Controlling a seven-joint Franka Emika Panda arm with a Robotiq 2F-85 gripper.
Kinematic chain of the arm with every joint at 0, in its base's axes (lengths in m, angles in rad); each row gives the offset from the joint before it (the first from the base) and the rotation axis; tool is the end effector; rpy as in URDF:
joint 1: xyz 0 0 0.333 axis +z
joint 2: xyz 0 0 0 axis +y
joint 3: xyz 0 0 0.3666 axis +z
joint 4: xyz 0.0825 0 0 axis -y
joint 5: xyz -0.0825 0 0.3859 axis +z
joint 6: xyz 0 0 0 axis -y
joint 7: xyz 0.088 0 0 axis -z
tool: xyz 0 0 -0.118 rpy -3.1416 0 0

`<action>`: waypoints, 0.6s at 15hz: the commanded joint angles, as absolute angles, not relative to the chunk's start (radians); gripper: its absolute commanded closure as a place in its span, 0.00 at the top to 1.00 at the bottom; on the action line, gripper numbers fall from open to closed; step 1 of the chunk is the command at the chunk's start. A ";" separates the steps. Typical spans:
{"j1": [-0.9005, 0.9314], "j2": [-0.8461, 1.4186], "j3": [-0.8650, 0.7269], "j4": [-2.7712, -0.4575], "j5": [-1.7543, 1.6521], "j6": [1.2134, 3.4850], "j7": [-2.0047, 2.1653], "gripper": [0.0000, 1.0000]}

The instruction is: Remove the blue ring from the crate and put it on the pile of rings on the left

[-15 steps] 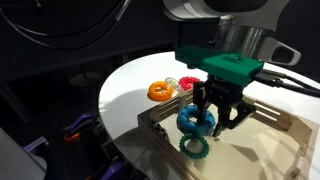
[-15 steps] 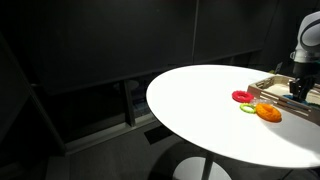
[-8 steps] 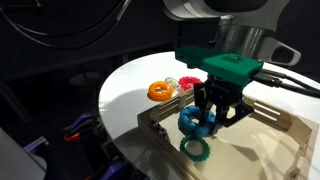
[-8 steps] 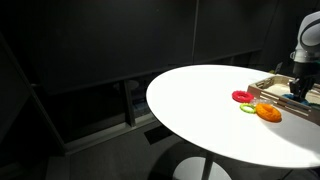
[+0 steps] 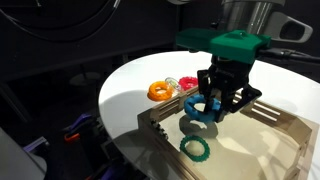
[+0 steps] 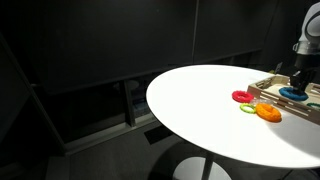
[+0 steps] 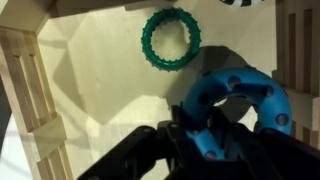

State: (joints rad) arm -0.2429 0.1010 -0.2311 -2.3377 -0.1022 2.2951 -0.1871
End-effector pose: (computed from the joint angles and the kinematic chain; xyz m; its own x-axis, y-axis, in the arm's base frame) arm 0.4452 -0.2315 0.3204 0.9638 -0.2146 -0.1583 -0.2074 -0.9764 0.0607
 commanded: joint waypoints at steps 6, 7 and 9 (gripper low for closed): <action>-0.206 -0.037 -0.204 -2.411 -0.082 2.274 -0.170 0.11; -0.199 -0.054 -0.199 -2.422 -0.075 2.274 -0.176 0.11; -0.186 -0.086 -0.190 -2.443 -0.067 2.276 -0.177 0.11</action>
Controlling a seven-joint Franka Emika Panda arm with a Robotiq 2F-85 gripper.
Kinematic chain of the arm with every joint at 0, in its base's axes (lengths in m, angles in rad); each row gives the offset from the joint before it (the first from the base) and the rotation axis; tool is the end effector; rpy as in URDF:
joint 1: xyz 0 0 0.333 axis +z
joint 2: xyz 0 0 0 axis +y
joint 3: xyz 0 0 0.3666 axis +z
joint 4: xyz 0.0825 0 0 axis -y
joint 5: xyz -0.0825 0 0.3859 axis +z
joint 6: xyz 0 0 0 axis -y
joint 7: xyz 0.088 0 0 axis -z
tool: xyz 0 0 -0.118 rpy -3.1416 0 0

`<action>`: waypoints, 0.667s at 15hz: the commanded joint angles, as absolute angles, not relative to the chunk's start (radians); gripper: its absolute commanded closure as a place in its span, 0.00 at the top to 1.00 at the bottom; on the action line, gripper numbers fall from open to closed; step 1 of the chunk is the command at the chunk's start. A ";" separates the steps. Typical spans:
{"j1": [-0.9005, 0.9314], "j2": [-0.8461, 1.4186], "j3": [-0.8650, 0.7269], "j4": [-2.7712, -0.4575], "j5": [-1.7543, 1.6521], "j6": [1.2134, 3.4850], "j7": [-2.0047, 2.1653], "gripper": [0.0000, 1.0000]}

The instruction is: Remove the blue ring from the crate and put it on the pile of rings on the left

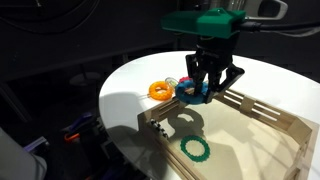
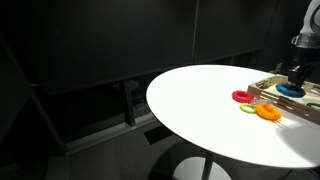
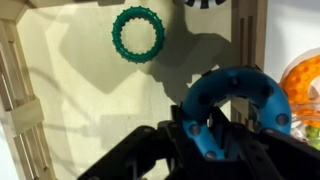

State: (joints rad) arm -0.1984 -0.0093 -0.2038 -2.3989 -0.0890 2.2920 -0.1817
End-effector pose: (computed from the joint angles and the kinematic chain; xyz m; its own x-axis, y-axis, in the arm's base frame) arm 0.4398 -0.1901 0.3488 0.9813 -0.1589 -0.1083 -0.1554 -0.9870 0.0399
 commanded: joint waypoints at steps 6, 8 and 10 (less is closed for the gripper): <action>-0.145 -0.170 -0.159 -2.500 -0.053 2.273 -0.170 0.11; -0.131 -0.186 -0.152 -2.519 -0.034 2.279 -0.172 0.11; -0.118 -0.192 -0.146 -2.535 -0.007 2.288 -0.174 0.11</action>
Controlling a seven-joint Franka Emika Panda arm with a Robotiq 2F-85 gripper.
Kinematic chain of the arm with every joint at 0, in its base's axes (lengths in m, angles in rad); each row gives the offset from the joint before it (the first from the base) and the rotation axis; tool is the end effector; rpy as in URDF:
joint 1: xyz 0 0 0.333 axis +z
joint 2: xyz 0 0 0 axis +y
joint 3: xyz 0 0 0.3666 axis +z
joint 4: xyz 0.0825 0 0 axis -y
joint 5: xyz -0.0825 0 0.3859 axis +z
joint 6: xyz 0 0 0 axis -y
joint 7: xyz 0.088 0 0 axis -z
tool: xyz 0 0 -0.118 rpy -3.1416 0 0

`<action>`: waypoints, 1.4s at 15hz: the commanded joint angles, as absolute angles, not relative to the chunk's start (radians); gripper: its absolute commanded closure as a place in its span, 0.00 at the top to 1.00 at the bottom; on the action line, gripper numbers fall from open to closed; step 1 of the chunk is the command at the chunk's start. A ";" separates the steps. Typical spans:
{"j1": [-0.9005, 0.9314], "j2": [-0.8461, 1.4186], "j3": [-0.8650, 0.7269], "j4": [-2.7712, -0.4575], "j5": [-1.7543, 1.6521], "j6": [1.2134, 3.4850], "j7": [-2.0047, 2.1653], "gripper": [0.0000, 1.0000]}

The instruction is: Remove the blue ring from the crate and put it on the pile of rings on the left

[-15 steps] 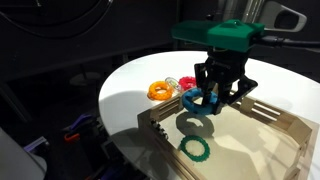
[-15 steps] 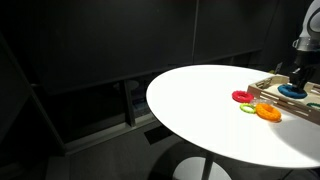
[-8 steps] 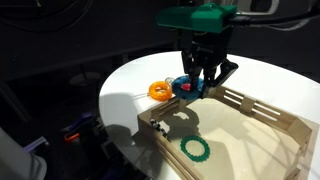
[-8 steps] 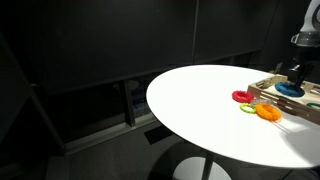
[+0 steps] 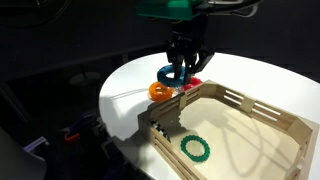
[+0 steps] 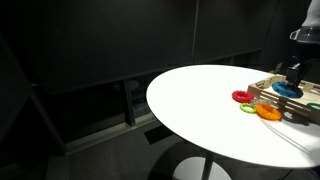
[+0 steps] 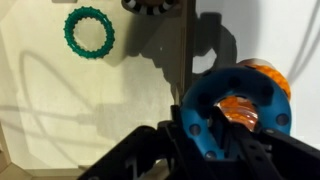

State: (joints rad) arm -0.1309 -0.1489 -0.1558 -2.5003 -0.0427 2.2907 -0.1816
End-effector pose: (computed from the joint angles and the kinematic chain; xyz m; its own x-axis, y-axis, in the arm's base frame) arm 0.4218 -0.1259 0.3709 0.9954 -0.0732 -0.0625 -0.0736 -0.9973 -0.0041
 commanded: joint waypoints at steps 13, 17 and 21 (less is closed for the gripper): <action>-0.092 -0.160 -0.137 -2.543 0.107 2.291 -0.186 0.33; -0.092 -0.160 -0.137 -2.543 0.109 2.290 -0.187 0.33; -0.092 -0.160 -0.137 -2.543 0.109 2.290 -0.187 0.11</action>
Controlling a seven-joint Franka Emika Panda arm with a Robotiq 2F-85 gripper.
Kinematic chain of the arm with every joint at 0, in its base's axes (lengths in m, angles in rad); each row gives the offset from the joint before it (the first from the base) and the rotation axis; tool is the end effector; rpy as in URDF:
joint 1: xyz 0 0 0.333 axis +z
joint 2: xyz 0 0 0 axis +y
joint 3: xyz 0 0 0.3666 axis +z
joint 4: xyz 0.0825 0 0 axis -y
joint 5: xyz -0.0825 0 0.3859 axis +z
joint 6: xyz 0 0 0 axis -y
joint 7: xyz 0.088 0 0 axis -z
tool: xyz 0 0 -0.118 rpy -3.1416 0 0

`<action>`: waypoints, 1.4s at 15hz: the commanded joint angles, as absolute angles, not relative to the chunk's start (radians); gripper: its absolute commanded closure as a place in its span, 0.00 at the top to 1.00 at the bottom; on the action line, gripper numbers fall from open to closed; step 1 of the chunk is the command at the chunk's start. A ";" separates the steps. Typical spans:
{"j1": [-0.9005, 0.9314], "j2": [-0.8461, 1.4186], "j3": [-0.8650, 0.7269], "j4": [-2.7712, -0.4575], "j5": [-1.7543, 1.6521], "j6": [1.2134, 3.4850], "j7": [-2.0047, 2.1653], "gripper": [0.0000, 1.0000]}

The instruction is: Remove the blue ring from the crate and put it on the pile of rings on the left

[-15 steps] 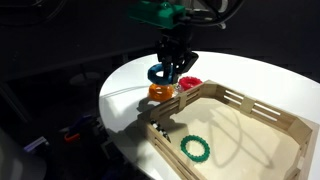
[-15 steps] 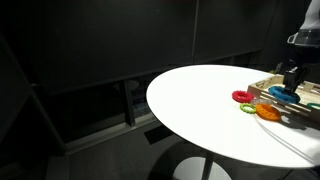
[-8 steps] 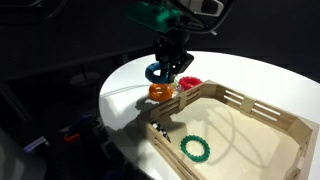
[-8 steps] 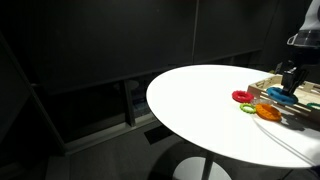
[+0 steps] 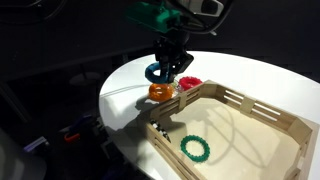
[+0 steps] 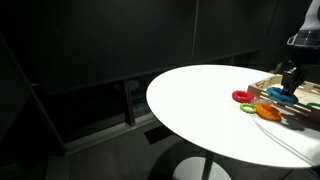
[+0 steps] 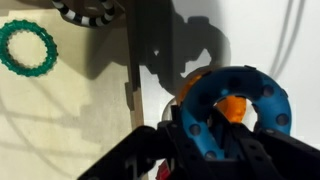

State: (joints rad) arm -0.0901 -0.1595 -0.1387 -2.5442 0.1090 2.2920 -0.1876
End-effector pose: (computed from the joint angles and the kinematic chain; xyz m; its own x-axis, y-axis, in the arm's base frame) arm 0.4148 -0.0930 0.3581 0.9909 -0.1093 -0.0786 -0.1178 -0.9866 -0.1130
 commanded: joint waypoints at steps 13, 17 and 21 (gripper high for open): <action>-0.079 -0.078 -0.090 -2.445 0.065 2.290 -0.116 0.16; -0.079 -0.036 -0.086 -2.417 0.027 2.290 -0.080 0.16; -0.077 -0.008 -0.082 -2.402 0.001 2.287 -0.055 0.40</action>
State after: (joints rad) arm -0.0785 -0.0316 -0.0878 -2.4324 0.0312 2.2945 -0.0953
